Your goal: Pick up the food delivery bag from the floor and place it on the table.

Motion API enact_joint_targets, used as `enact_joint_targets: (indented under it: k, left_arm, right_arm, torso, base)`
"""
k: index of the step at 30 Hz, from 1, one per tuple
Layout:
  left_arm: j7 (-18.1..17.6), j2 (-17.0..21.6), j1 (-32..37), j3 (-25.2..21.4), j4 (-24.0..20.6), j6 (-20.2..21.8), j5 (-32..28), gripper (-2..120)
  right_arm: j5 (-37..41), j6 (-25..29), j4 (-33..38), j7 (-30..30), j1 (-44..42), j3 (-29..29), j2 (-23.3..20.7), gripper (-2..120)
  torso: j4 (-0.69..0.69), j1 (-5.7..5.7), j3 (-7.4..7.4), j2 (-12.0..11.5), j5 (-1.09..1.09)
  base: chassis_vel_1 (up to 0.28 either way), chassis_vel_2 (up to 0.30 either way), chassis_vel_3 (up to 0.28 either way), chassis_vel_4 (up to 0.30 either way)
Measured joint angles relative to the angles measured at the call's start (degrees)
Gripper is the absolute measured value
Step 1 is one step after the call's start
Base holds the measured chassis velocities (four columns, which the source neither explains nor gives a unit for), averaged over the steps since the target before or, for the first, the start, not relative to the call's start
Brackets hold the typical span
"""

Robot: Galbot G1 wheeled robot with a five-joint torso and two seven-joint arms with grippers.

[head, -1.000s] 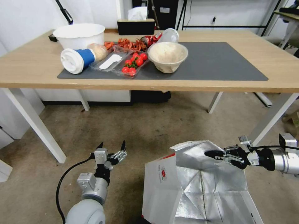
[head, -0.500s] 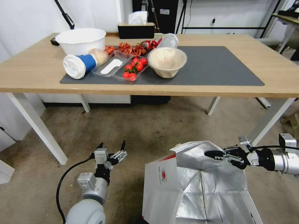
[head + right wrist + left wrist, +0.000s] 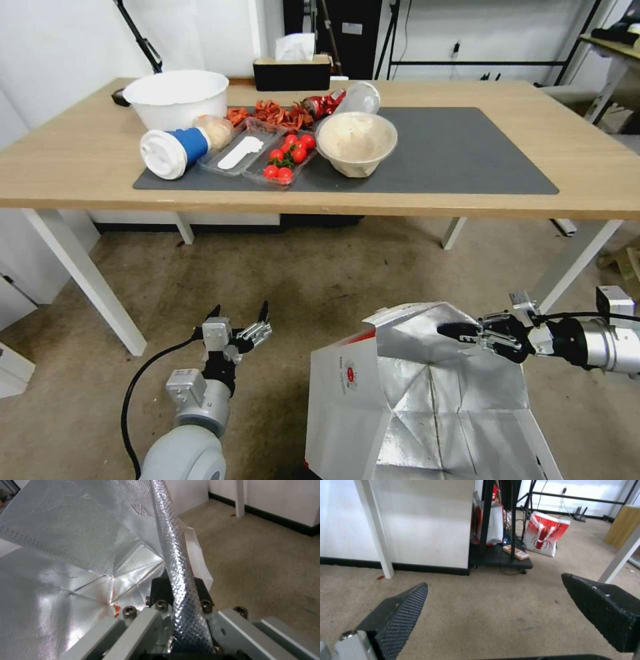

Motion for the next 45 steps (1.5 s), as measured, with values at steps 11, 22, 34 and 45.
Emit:
enact_joint_targets:
  k: [11,22,34,45]
  left_arm:
    - [0.0,0.0,-0.1,0.0,0.1,0.0,0.0,100]
    - [0.0,0.0,-0.1,0.1,0.1,0.0,-0.1,100]
    - [0.0,-0.1,0.0,0.1,0.1,0.1,-0.1,100]
    - [0.0,-0.1,0.0,0.2,0.0,0.1,0.1,100]
  right_arm:
    - [-0.2,0.1,0.0,0.0,0.0,-0.1,0.1,0]
    - [-0.2,0.1,0.0,0.0,0.0,-0.1,-0.1,0]
    - [-0.4,0.2,-0.1,-0.1,0.0,-0.1,-0.1,0]
    - [-0.4,0.2,0.0,-0.1,0.0,-0.1,-0.1,0]
  torso:
    - [0.00,0.99,1.93,2.9,0.00]
    - [0.00,1.76,3.32,5.1,0.00]
    - [0.00,2.90,5.16,8.0,0.00]
    - [0.00,3.91,6.97,10.9,0.00]
  base:
    - [0.000,0.000,0.000,0.000]
    - [0.000,0.000,0.000,0.000]
    - [0.000,0.000,0.000,0.000]
    - [0.000,0.000,0.000,0.000]
